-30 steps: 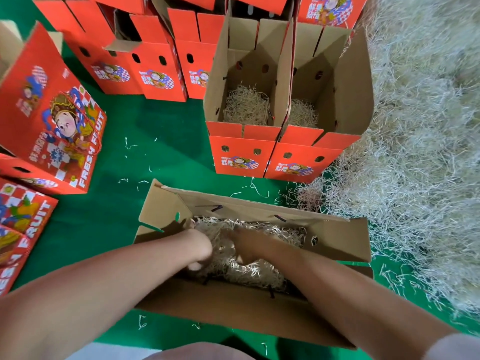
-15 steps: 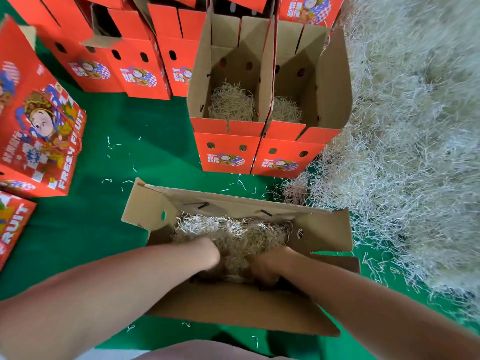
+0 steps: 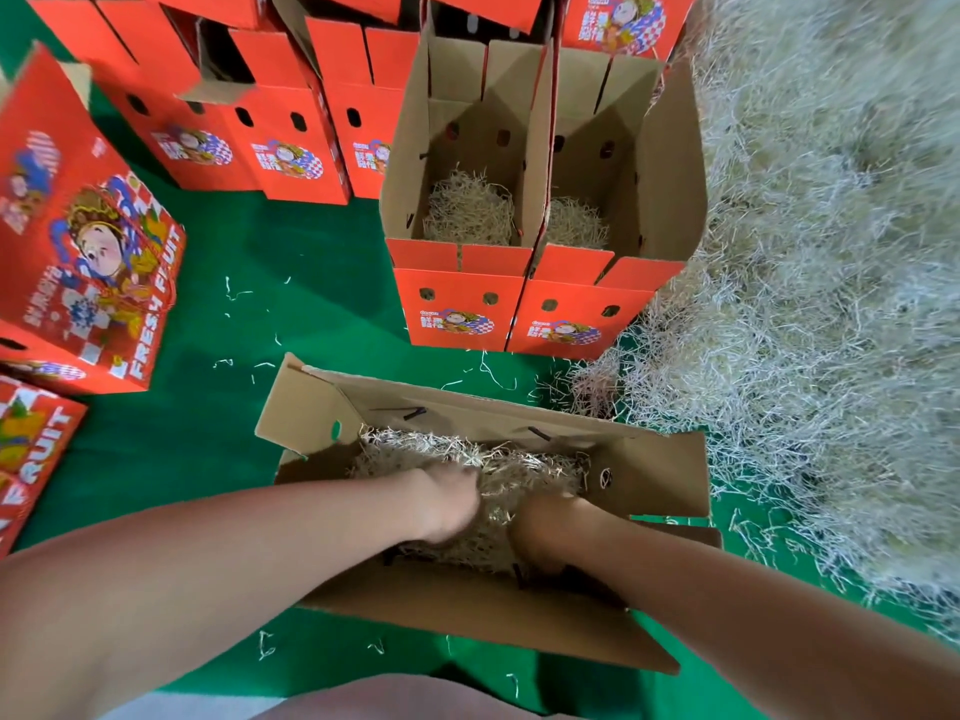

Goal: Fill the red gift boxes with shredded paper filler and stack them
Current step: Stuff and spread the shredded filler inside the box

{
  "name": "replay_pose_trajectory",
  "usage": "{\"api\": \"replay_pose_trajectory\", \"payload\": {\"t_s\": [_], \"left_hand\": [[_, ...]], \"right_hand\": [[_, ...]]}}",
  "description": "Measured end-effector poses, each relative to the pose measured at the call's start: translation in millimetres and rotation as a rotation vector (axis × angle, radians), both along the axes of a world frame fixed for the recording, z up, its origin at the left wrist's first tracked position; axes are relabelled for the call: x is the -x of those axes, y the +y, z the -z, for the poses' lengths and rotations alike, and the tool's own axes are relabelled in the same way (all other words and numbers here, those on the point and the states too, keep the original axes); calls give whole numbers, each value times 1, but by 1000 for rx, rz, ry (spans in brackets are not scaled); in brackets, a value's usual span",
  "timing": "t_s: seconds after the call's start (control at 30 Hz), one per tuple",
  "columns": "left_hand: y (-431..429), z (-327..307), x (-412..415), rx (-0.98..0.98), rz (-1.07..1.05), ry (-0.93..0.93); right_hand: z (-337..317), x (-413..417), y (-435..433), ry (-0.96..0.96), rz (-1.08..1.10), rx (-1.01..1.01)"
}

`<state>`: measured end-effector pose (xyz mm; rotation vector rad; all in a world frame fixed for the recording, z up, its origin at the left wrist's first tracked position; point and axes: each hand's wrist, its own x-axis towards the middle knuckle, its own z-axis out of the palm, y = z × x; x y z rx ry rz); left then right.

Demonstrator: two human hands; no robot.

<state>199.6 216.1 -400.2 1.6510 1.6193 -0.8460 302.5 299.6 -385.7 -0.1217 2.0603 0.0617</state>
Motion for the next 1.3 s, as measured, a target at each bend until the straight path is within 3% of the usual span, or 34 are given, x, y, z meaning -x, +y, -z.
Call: {"api": "replay_pose_trajectory", "payload": {"t_s": [0.07,0.13,0.27,0.37,0.43,0.47,0.53,0.6,0.7,0.8,0.87,0.97,1.07,1.13,1.23,1.3], "left_hand": [[-4,0,-1,122,14,51],[-5,-4,9,122,-92,77],[10,-12,26,-162,-275,-17],[13,-16,20,115,-202,4],[9,-9,9,308,-22,42],[9,-9,8,289,9,50],[8,-7,7,-4,-40,19],[10,-8,5,-223,-107,-51],[7,-2,1,-26,-218,-127],[-6,17,1,153,-526,-105],[-16,29,5,70,-733,-163],[-25,34,23,-57,-692,-122],[-18,20,32,134,-463,45],[-13,13,30,145,-328,9],[-5,3,19,-107,-165,-111],[-5,4,17,-203,-244,-128]], "right_hand": [[5,-7,0,-155,-22,4],[7,-9,4,-166,-22,-17],[7,-2,7,17,-35,-23],[10,1,9,5,16,-17],[13,-2,13,32,161,87],[14,-3,16,45,208,122],[11,-5,19,94,206,105],[5,-3,17,180,152,33],[0,-1,10,246,150,40],[9,-10,3,27,14,-19],[14,-16,2,-71,-45,-84],[7,-19,7,-95,-83,-129],[-5,-18,11,-31,-42,-96],[-9,-10,7,106,124,-34],[-2,4,1,308,365,-18],[6,5,3,218,376,-6]]}}
